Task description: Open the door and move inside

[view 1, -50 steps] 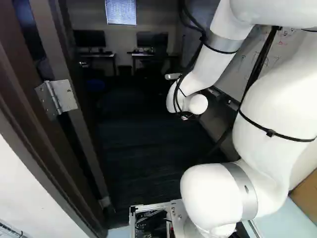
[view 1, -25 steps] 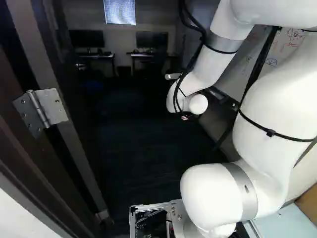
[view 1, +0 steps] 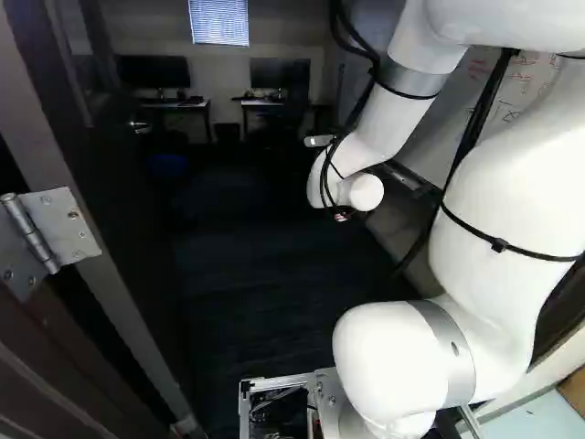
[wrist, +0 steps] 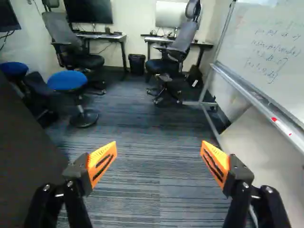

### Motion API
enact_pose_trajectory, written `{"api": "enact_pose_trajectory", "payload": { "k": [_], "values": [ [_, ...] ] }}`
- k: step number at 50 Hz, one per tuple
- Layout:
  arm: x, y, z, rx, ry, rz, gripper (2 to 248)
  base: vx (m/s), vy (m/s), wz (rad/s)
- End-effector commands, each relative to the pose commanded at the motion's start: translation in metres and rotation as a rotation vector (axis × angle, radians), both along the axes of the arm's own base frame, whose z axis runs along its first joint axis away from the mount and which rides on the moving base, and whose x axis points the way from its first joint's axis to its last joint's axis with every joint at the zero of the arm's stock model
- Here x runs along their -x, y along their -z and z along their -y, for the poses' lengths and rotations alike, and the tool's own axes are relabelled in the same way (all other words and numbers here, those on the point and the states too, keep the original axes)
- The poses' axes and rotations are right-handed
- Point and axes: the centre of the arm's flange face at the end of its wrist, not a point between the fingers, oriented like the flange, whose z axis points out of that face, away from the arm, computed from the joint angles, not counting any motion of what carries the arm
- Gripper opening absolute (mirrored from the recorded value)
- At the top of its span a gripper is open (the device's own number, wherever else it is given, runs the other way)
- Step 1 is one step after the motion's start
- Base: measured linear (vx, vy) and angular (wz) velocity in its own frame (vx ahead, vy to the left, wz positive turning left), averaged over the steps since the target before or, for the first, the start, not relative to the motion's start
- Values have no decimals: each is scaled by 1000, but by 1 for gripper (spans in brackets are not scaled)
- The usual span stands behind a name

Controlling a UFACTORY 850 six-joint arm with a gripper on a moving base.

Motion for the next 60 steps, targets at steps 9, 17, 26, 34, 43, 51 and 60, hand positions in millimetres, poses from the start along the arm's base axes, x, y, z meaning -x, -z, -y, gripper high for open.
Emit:
{"api": "enact_pose_trajectory", "payload": {
  "k": [9,17,26,34,43,51,60],
  "values": [
    [0,0,0,0,0,0,247,124,1,9],
    [0,0,0,0,0,0,247,83,-8,-11],
    [0,0,0,0,0,0,247,73,10,-13],
    [0,0,0,0,0,0,247,105,6,-8],
    [0,0,0,0,0,0,247,128,7,-1],
    [0,0,0,0,0,0,247,138,8,-5],
    [0,0,0,0,0,0,247,147,5,-5]
  ]
}}
